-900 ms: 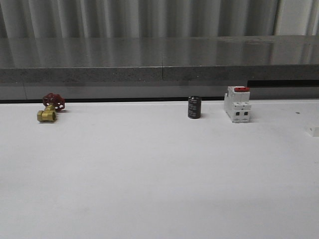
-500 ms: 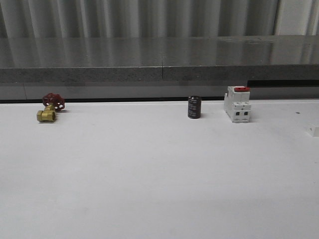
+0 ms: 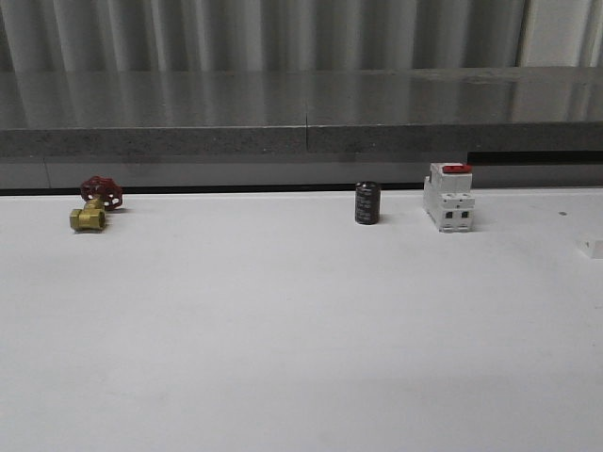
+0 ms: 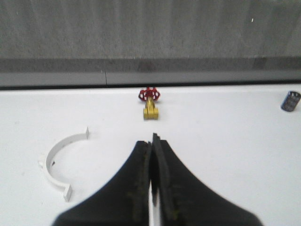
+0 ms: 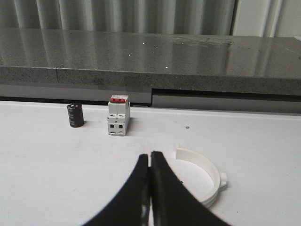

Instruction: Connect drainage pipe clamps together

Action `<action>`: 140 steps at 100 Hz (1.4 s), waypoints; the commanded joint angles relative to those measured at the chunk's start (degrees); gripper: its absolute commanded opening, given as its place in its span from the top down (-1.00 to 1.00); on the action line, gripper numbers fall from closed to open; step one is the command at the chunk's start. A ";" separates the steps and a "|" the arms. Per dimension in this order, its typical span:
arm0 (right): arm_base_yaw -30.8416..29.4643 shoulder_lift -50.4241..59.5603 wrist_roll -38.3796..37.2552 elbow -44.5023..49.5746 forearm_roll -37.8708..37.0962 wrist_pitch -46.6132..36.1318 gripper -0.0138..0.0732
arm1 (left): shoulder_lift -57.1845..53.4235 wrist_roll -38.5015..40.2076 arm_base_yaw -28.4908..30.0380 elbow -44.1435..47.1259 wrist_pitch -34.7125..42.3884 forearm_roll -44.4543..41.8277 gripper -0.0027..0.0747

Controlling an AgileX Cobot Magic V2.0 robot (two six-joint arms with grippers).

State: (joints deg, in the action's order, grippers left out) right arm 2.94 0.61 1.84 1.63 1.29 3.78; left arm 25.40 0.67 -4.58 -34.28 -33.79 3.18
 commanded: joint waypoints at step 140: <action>-0.44 1.05 0.18 -1.11 -0.07 -4.44 0.83 | 47.13 -8.72 14.50 -25.88 -6.67 3.96 -0.45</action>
State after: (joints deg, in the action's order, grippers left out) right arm 2.94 0.61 1.84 1.63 1.29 3.78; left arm 68.20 -3.75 7.10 -56.12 -42.45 4.05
